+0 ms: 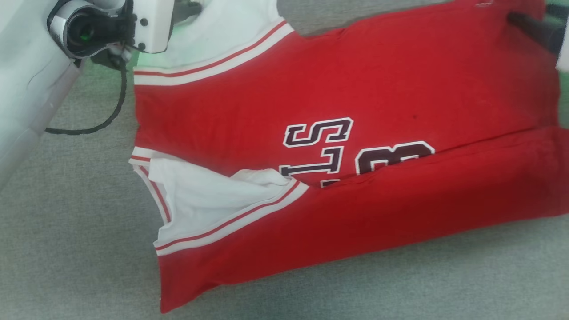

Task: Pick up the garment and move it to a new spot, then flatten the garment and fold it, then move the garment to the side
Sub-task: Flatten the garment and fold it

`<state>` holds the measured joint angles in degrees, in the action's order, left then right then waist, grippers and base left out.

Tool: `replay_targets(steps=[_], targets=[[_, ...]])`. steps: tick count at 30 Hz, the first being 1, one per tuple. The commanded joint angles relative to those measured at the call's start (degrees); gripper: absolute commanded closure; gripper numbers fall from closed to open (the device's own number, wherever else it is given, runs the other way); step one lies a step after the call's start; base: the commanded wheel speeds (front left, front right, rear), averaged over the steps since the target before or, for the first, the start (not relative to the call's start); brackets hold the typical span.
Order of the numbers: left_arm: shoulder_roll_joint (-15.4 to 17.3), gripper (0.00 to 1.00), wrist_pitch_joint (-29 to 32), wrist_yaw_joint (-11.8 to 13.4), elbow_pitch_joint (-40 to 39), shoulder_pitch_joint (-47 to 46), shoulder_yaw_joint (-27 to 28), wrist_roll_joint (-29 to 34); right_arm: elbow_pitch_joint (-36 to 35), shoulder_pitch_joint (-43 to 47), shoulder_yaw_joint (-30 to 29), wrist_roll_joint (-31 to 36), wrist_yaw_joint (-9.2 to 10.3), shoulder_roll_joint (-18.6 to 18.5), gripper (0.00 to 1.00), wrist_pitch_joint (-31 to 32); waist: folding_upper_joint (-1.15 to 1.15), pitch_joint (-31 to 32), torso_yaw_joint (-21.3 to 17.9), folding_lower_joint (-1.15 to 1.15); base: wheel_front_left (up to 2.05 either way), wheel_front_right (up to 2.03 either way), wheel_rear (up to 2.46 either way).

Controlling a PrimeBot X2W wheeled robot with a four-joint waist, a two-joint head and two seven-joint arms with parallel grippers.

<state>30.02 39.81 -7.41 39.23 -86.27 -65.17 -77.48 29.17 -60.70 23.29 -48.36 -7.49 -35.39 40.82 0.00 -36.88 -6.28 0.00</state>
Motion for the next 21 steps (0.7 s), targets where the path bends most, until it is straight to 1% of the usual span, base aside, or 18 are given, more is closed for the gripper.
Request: replay_targets(steps=[1,2,3,4,8,10,11,13,17,21], targets=[[-1.2,1.00,-0.1,-0.1,0.2,1.9,-1.8,0.3,1.8,-0.5,1.2,-0.3,0.00,0.9,0.16,1.1,0.00,-0.7,0.7,0.00,0.00,0.00,0.00],[-1.3,1.00,-0.7,0.0,0.2,1.9,-1.7,0.2,2.0,-0.7,2.0,-0.3,0.00,0.9,0.58,1.2,0.00,-0.8,0.9,0.00,0.00,0.00,0.00],[-1.4,1.00,-1.5,0.0,0.2,1.8,-1.7,0.2,2.3,-1.1,2.5,-0.2,-0.01,0.7,0.82,0.5,0.00,-0.8,1.0,0.00,0.00,0.00,0.00],[-1.5,1.00,-2.5,0.0,0.2,1.8,-1.7,0.3,2.5,-1.5,2.6,0.1,-0.01,0.5,1.00,-0.6,0.00,-0.6,1.2,0.00,0.00,0.00,0.00],[-1.2,1.00,-7.3,-0.1,-0.3,2.6,-0.9,-0.6,1.9,-0.9,3.7,-0.7,0.00,-1.5,1.00,-4.0,0.00,2.0,2.4,0.00,0.00,0.00,0.00],[-1.0,1.00,-10.1,-0.1,-1.8,3.4,0.2,-2.1,0.8,0.2,3.8,-2.1,0.00,-2.6,1.00,-5.3,0.00,4.2,3.2,0.00,0.00,0.00,0.00],[-1.0,1.00,-10.1,-0.1,-1.8,3.4,0.2,-2.1,0.8,0.2,3.8,-2.1,0.00,-2.6,1.00,-5.3,0.00,4.2,3.2,0.00,0.00,0.00,0.00],[-0.2,1.00,-12.9,-0.1,-4.1,4.7,1.0,-3.5,-0.7,2.0,4.1,-3.1,0.00,-4.3,1.00,-6.6,0.00,6.6,4.0,0.00,0.00,0.00,0.00],[2.9,1.00,-17.7,-0.1,-11.9,9.5,1.3,-5.3,-5.5,7.4,4.6,-6.3,0.00,-7.7,1.00,-7.9,0.00,11.0,5.3,0.00,0.00,0.00,0.00],[8.5,1.00,-23.1,-0.1,-21.4,16.2,1.1,-6.5,-12.0,15.0,4.7,-10.0,0.00,-11.2,1.00,-8.3,0.00,14.2,6.3,0.00,0.00,0.00,0.00]])
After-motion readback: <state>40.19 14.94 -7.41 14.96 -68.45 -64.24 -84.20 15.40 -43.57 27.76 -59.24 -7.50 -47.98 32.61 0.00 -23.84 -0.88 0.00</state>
